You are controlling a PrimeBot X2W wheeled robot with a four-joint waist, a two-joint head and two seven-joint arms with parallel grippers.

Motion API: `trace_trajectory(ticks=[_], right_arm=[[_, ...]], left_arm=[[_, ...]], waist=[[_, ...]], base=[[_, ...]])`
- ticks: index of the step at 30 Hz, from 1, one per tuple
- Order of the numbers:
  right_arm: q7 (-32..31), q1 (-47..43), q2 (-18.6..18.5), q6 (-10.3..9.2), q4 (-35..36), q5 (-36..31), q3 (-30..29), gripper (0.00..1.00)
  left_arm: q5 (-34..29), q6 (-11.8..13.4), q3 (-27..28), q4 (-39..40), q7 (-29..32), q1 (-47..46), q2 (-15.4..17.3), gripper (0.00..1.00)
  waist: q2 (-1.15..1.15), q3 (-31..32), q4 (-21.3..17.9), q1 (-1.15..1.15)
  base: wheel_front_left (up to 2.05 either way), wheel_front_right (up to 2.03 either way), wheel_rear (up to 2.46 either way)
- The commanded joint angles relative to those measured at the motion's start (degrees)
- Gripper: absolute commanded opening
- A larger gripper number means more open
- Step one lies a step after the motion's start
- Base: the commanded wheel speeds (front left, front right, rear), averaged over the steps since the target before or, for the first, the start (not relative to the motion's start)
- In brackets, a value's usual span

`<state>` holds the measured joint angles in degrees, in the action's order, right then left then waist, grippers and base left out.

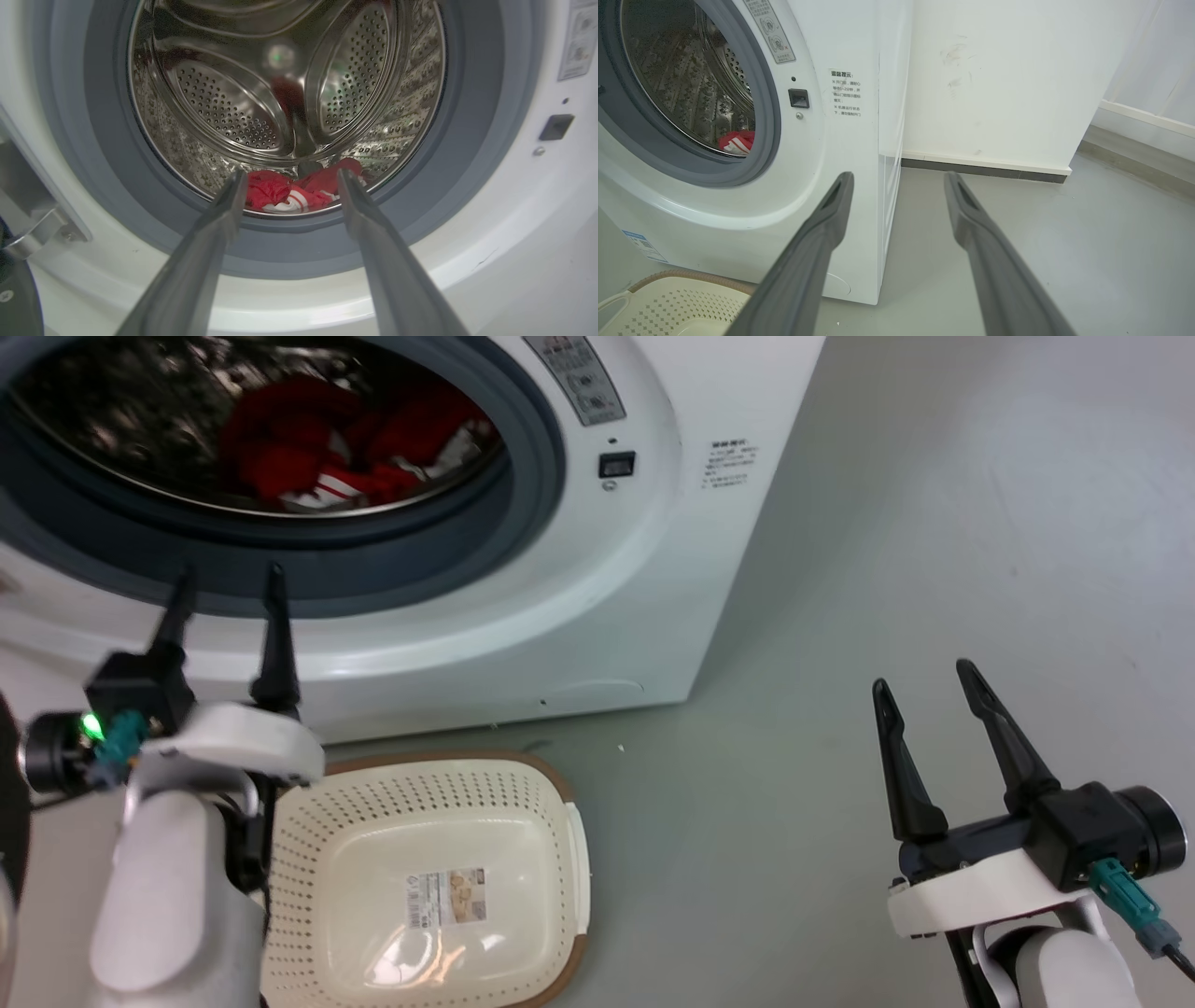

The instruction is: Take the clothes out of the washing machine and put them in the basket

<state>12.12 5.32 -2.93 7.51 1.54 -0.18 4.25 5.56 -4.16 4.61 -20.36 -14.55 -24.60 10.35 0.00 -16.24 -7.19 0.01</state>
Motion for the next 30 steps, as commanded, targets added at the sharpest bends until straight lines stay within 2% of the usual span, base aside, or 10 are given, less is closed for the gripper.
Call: trace_trajectory(ticks=[1,10,22,30], right_arm=[[0.5,1.2,0.1,-0.04,-0.2,0.2,0.2,1.0],[2.4,5.1,0.1,-0.04,-2.6,2.0,1.8,1.0],[3.1,7.0,0.1,-0.04,-4.6,4.3,4.4,1.0],[3.1,8.5,0.1,-0.04,-3.8,5.3,6.6,1.0]], left_arm=[[0.2,-0.3,0.3,-0.4,0.1,-1.6,0.7,1.0],[0.7,-1.4,-0.2,-11.2,4.5,-12.9,6.0,1.0],[-0.4,-2.3,-2.2,-27.1,9.4,-27.8,12.5,1.0],[-1.2,-2.8,-4.3,-34.2,13.4,-38.5,17.1,1.0]], waist=[[0.0,-3.5,-2.7,-0.01],[0.0,-8.1,-6.3,-0.01],[0.0,-10.4,-10.2,-0.01],[0.0,-13.4,-13.3,-0.01]], base=[[0.0,0.0,0.0],[0.0,0.0,0.0],[0.0,0.0,0.0],[0.0,0.0,0.0]])
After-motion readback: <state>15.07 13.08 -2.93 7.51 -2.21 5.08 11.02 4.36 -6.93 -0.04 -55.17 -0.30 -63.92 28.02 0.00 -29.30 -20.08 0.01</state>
